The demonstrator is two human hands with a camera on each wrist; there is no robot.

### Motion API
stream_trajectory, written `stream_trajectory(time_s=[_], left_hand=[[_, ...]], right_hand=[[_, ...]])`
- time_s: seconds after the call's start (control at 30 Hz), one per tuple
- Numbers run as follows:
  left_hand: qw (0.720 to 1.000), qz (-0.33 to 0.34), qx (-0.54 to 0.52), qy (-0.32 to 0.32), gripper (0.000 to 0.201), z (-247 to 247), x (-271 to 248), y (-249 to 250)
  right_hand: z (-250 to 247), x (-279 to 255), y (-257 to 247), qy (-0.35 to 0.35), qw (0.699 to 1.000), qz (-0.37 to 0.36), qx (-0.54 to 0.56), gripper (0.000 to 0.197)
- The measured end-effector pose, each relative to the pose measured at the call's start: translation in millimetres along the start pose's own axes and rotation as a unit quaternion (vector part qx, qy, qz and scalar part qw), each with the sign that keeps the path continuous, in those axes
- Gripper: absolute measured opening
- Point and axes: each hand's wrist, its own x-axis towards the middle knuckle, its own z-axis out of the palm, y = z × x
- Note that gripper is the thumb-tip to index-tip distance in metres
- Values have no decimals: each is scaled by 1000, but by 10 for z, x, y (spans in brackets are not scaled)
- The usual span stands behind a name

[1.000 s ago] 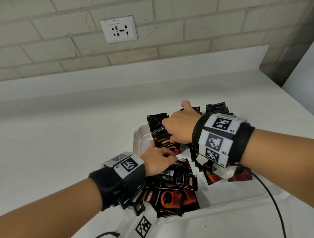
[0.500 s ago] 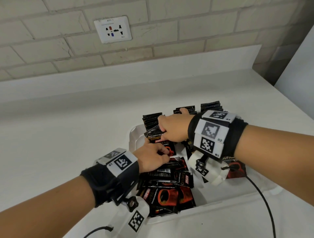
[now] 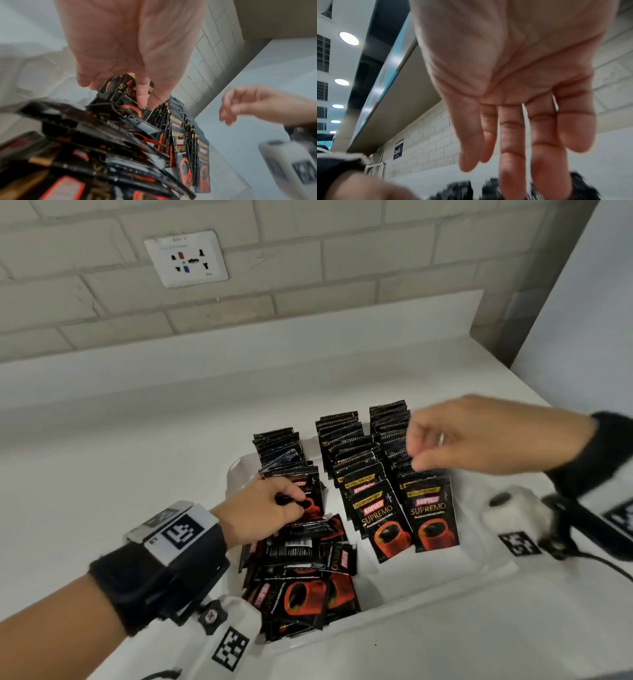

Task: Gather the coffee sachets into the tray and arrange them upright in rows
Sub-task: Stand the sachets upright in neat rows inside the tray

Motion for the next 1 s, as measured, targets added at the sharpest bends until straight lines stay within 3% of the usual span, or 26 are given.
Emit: stream_trajectory(time_s=[0.1,0.23,0.4,0.57,0.73,0.8,1.0], left_hand=[[1000,-4,-8,10,12,-22,7,33],[999,-15,-28,20,7,-15,-16,62],[996,-29,-78,32,11,-6,-77,52],[991,-21,-125,36,31,-31,-139,93],[989,1,-142,35,28,-49,-123,65],[988,7,-147,34,36,-47,-120,61],[986,5,-163,29,33,-23,-73,11]], right_hand=[[255,-107,16,-51,998,-7,44,1],[449,-12,-221,-78,972,-32,220,13],[569,343,-622,-29,921,-14,389,52],[645,651,-875,1,920,30,391,67],[721,770,-901,21,932,45,359,72],[735,774,-888,8,928,59,367,72],[738,802,-923,8,915,77,397,74]])
